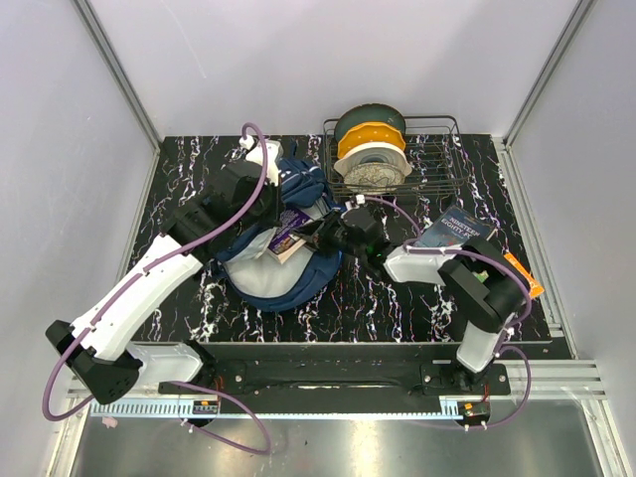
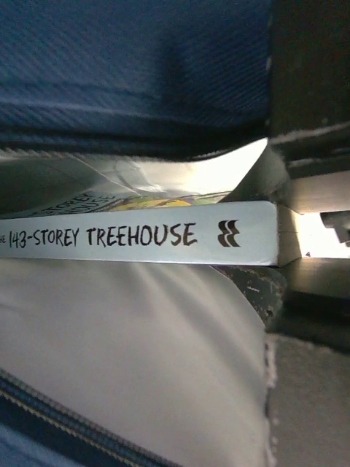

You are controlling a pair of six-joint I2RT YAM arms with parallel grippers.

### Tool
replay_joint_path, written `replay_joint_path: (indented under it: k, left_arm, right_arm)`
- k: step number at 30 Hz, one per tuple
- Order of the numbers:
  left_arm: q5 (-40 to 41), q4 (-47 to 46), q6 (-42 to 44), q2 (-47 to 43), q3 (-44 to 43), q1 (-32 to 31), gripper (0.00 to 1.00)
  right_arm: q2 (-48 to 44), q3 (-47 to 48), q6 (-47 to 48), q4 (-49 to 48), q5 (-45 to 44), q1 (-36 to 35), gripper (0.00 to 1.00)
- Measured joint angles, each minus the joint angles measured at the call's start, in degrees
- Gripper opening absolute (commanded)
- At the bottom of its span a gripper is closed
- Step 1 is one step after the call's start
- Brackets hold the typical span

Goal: Pack the student bag
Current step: Place the book in the student bag.

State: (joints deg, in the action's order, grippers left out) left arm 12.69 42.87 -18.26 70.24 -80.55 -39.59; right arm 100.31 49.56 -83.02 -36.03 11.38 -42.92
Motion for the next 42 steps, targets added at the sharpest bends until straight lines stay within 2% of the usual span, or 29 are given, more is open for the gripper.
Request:
replay_joint_path:
  k: [10, 15, 23, 27, 28, 31, 36, 42]
  left_arm:
    - [2.54, 0.09, -1.31, -1.68, 0.00, -0.15, 0.00]
    - [2.51, 0.11, -1.38, -2.51, -0.31, -0.17, 0.00]
    - [2.47, 0.37, -1.73, -2.51, -0.33, -0.20, 0.00]
    - [2.49, 0.33, -1.79, -2.49, -0.33, -0.20, 0.00]
    - [2.49, 0.33, -1.88, -2.51, -0.33, -0.20, 0.00]
    - [2.49, 0.26, -2.23, -2.51, -0.33, -0.20, 0.00]
    - [2.82, 0.22, -2.75, -2.51, -0.33, -0.20, 0.00]
    - [3.89, -0.13, -3.41, -2.51, -0.22, -0.28, 0.00]
  right_arm:
    - [4.79, 9.88, -5.44, 10.86, -14.73, -2.95, 0.00]
    - [9.62, 16.11, -7.08, 11.96, -16.79, -3.17, 0.01]
    - [15.82, 19.21, -8.33, 11.67, -16.79, -3.74, 0.10]
    - [16.04, 19.89, -8.28, 12.00, -16.79, -4.11, 0.22]
    - [16.09, 20.09, -8.26, 12.11, -16.79, -4.20, 0.35]
    - [16.15, 20.59, -7.89, 12.33, -16.76, -4.59, 0.51]
    - [16.15, 20.59, -6.71, 11.89, -16.26, -5.68, 0.57]
    - [15.93, 18.80, -5.05, 10.91, -14.69, -6.10, 0.77]
